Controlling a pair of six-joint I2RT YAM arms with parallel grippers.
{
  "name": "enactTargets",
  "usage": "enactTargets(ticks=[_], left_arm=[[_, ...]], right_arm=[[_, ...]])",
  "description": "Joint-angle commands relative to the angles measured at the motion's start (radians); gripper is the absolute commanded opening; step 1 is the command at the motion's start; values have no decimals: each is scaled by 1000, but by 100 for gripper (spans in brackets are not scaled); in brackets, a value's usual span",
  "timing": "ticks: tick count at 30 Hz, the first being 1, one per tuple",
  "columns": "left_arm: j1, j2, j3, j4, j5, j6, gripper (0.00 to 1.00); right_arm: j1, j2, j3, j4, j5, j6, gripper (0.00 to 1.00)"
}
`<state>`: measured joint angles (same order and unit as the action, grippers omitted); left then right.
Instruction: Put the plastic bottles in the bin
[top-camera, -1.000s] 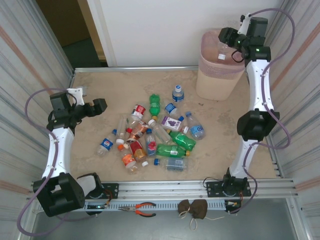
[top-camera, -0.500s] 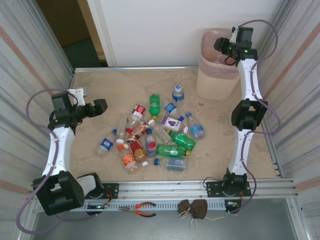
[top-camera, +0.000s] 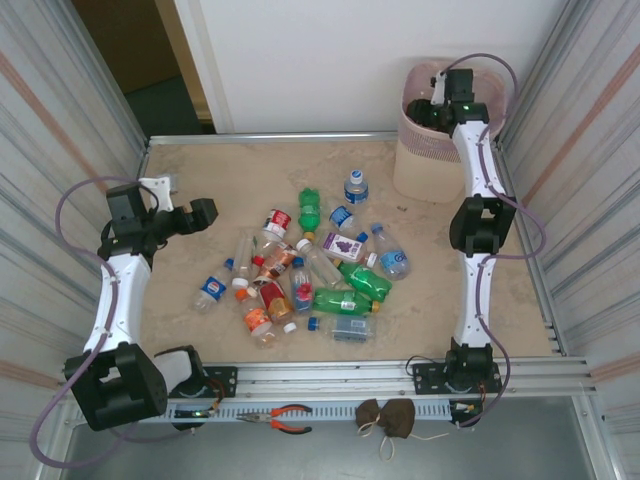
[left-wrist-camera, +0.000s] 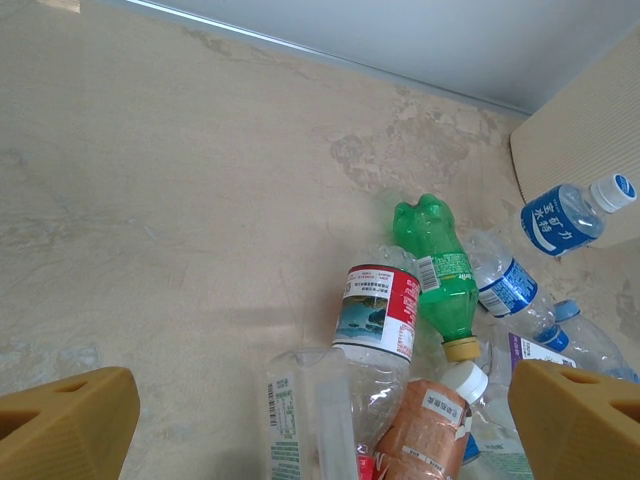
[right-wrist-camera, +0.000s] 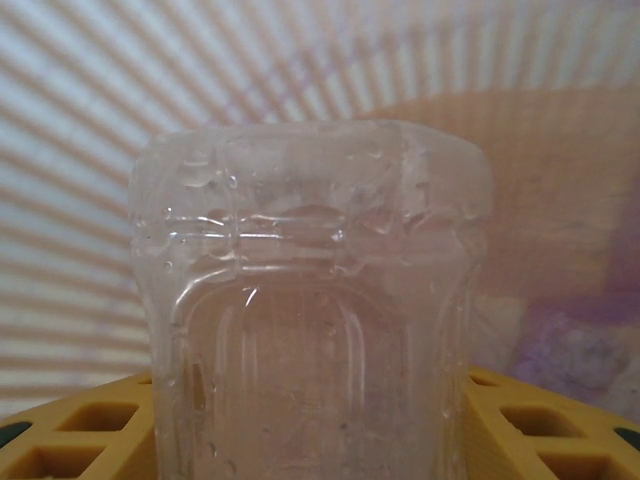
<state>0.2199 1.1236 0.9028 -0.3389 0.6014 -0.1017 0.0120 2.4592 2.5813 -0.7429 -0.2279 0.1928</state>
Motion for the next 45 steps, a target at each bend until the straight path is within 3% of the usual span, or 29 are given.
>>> enactTargets(ticks=[1,25,32,39,45], left_arm=[[-11,-18,-10,-1,-4,11,95],[-25,19,5,-8,35,11,94],[-30,37,19,-41,25,26,93],[-81,71,71,-171,-97,112,93],[-174,128,125,-324,-285,221,92]], right_arm=[[1,34,39,-75,8,-39,56],[-21,-86,53,-416,-116,-29,61],[-2,-77,51,-423,-124,-19,70],[-2,-94,51,-400,-105,3,78],[-3,-131,51,-402,-87,8,78]])
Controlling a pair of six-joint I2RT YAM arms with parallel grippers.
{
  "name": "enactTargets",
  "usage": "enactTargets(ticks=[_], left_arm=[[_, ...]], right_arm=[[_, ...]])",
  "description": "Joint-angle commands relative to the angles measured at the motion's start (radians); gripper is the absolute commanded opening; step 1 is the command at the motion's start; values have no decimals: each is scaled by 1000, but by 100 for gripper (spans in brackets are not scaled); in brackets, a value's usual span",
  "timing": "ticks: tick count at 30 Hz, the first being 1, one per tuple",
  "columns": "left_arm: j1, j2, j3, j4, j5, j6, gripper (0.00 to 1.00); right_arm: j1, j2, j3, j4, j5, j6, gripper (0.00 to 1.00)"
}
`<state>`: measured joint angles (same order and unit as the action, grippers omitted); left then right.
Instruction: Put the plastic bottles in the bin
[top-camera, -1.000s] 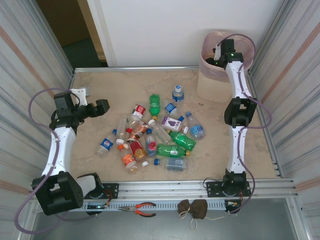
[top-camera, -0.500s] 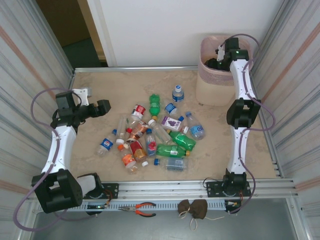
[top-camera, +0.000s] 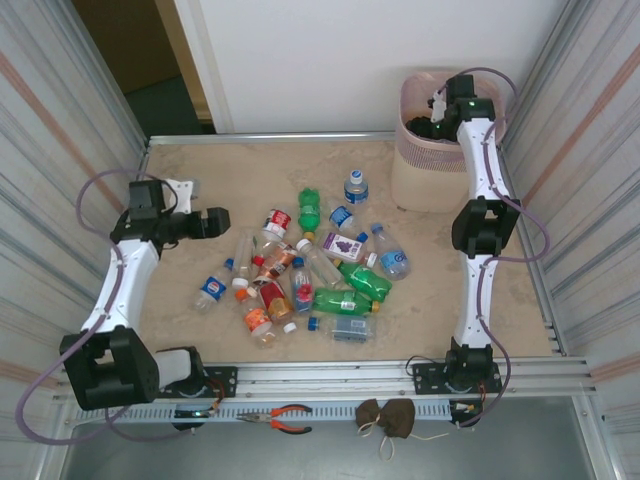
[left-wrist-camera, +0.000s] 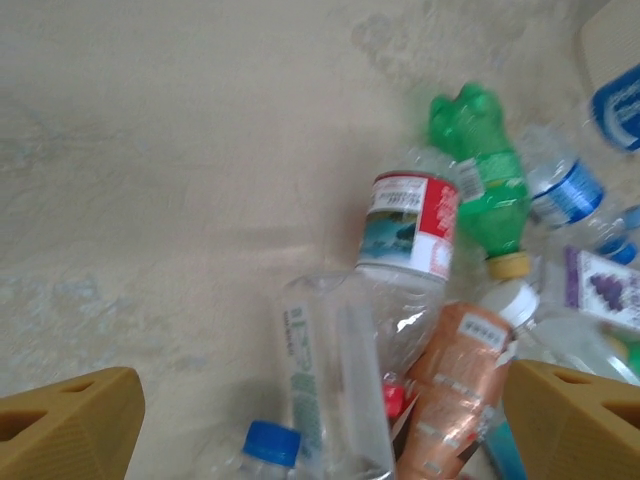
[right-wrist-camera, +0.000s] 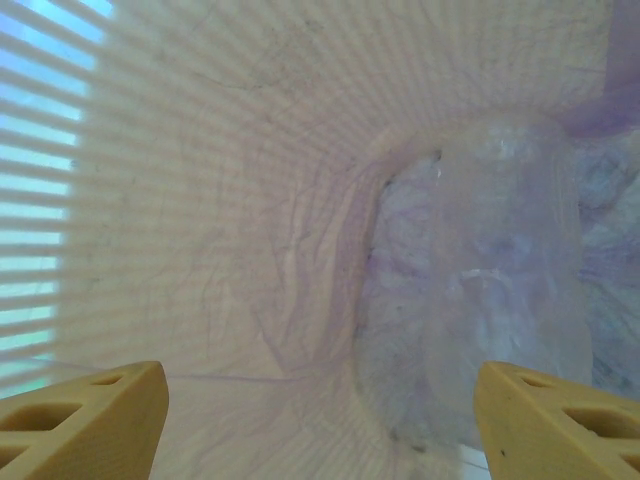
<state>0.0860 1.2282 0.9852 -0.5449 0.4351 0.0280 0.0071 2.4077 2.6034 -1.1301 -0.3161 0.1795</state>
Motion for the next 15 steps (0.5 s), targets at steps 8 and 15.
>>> enactTargets(ticks=[8,15], left_arm=[[-155,88,73,-281,-257,241,89],[-178,124,62,-377,-365,341,80]], right_arm=[[0,-175,-8,-17,34,23,78],[-1,-268,-40,-13,68,23,78]])
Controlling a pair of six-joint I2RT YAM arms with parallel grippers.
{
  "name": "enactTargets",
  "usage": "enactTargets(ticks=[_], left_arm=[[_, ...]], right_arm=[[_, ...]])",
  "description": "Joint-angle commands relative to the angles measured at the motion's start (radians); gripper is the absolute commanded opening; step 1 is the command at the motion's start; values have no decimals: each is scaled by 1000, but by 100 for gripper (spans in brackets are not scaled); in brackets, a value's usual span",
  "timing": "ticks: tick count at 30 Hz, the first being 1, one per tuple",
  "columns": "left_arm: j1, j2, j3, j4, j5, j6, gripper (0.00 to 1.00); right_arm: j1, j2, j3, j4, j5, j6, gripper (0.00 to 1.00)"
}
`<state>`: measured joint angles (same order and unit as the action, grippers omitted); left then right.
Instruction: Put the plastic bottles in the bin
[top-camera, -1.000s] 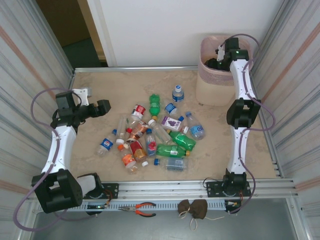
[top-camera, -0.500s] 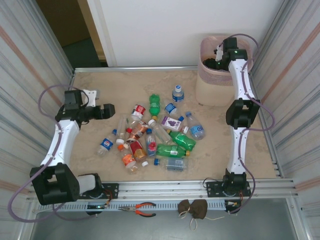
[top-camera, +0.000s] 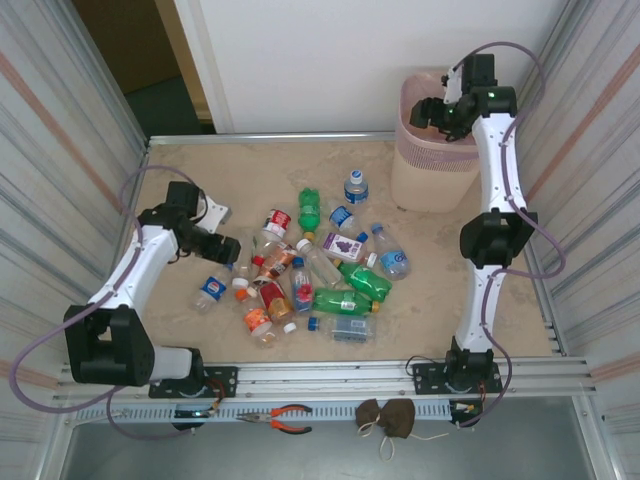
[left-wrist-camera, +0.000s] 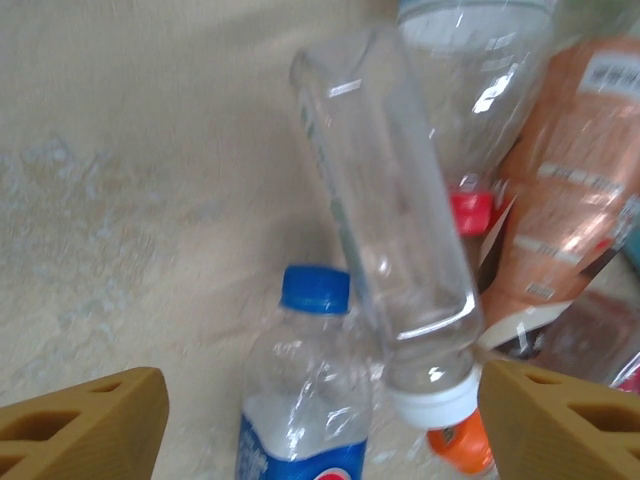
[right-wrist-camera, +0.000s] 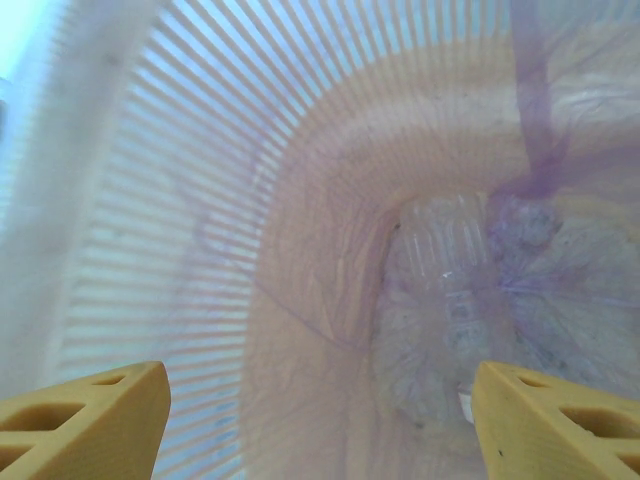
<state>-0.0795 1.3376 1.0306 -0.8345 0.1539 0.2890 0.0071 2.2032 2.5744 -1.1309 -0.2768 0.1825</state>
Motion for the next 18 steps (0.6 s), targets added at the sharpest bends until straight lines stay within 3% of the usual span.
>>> enactTargets(ticks=[1,5,12,18], left_arm=[[-22,20,13,-91,-115,82,79],[-74,65,-14,-106,-197,119,78],[-86,144,-24,-114,-234,113,78],[-88,171,-54,-106,-192,100,79]], right_arm=[[-3,-73,-12,-14,34,20,78],[-3,-122,-17,-13,55,20,78],[-4,-212,-87,19,77,17,79],[-7,-226,-103,8,80,11,79]])
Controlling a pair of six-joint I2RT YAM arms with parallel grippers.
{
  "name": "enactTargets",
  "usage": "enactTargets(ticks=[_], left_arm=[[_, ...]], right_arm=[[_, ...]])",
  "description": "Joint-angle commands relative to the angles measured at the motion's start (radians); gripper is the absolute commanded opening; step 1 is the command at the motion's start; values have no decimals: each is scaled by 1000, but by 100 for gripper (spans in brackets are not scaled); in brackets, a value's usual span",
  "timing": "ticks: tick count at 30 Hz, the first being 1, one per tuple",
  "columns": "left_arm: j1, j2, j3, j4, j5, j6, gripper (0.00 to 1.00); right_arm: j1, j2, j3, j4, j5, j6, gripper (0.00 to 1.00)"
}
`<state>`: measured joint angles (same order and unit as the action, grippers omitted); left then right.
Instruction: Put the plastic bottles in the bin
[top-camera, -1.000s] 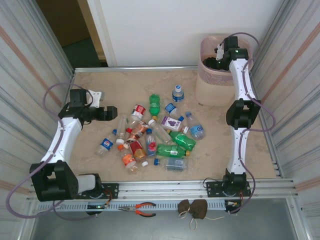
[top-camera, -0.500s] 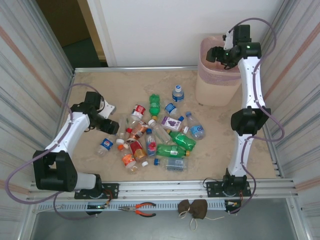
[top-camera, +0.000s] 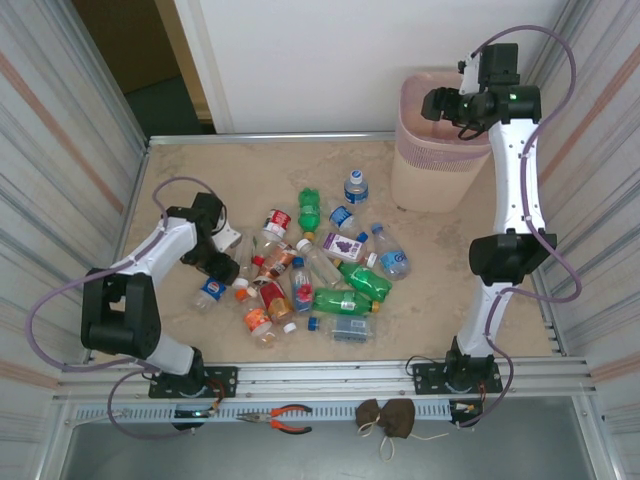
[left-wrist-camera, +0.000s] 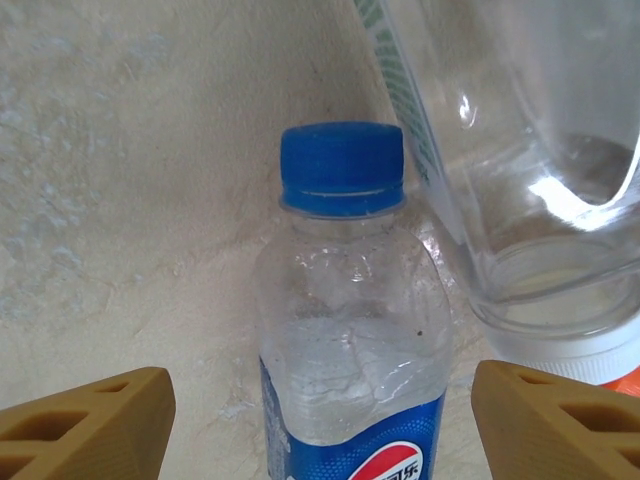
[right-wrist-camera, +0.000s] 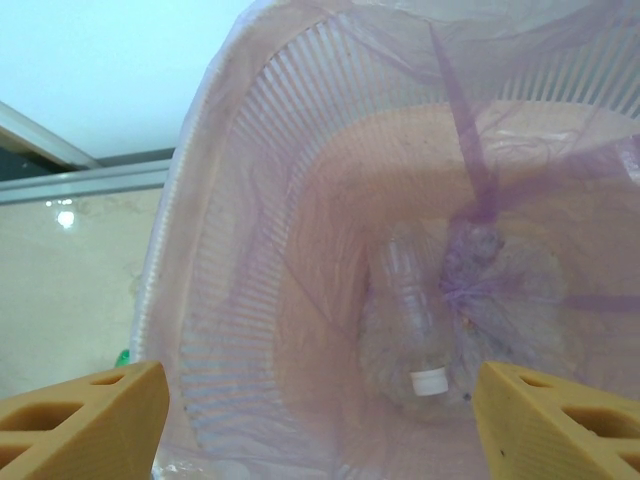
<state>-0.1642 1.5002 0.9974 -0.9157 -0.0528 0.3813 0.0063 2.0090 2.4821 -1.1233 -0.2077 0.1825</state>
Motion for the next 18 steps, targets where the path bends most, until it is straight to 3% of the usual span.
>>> enactTargets(ticks=[1,8,14,18], left_arm=[[-12,8,-32,-20,13,1,80],[-28,-14,-108,41,-47,5,87],[-19,6,-152,89,-20,26,85],[0,42,-143,90,-11,31,78]], right_arm=[[-6,-30,-12,-5,12,9,79],[0,-30,-17,-34,12,-1,79],[5,-43,-13,-32,14,-6,79],[7,-46,-11,-29,14,-8,79]])
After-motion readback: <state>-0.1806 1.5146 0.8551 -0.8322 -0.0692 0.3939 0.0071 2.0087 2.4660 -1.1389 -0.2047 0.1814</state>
